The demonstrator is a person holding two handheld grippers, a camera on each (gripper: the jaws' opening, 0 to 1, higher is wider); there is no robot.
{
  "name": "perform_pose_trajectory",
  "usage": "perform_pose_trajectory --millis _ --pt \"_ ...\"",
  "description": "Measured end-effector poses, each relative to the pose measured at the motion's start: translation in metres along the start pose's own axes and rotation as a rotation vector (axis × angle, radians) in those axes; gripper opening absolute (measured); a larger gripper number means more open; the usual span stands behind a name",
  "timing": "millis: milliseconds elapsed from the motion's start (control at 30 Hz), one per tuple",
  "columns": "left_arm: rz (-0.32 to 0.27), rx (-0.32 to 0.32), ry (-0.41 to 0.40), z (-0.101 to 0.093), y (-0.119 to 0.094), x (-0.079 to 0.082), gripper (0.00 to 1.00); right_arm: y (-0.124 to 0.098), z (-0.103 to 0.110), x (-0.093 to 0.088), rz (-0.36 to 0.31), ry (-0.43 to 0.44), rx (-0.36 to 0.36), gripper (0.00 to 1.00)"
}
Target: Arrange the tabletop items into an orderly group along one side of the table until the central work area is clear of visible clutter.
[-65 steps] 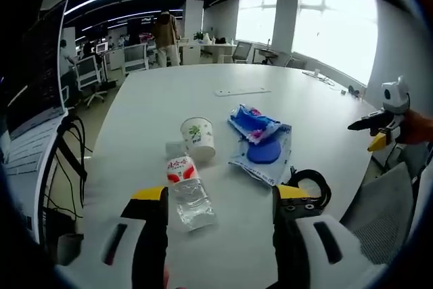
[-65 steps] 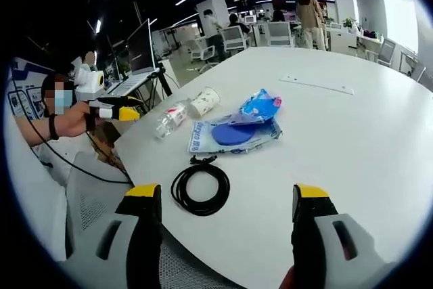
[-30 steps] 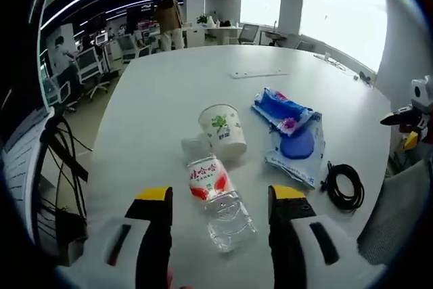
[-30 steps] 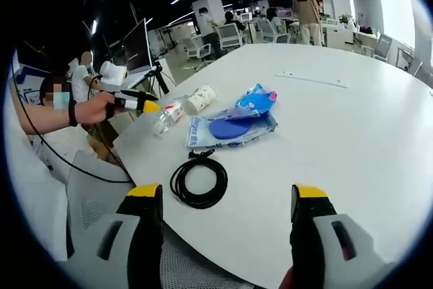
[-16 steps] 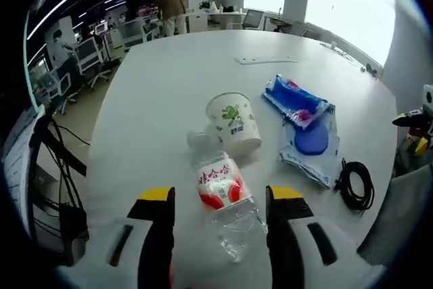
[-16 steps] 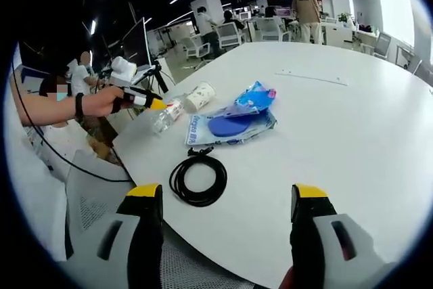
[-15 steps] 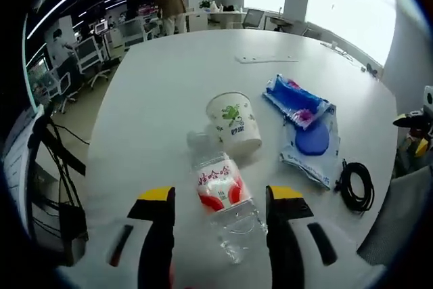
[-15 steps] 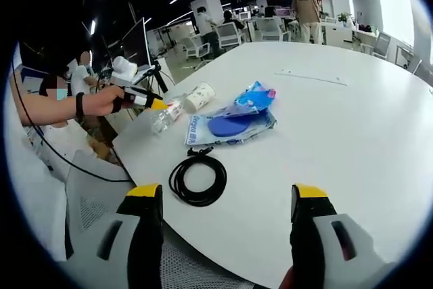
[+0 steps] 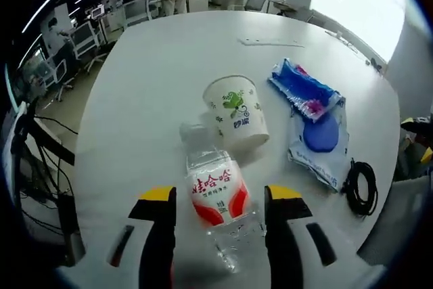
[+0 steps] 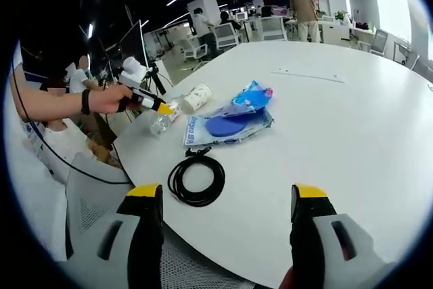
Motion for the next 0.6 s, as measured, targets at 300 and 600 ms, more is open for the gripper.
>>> perform_pose_trajectory --millis 300,600 --pt "0.041 -0.012 -0.037 0.002 0.01 0.002 0.49 0.0 -0.002 -0.005 0.008 0.012 0.0 0.76" --pt "0.071 -0.04 -0.071 -0.001 0.021 0.002 0.48 -0.001 -0.005 -0.004 0.006 0.022 -0.006 0.76"
Point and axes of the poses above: the point that each gripper's makers call its tool centre point, and the gripper's own axes: y roughly forward along the fingers, z roughly to its left, x roughly out of its top, the point moved 1 cm from there along -y, roughly backward along the fingers, and after that the axes turned 3 degrees about z, right-handed, at the moved point
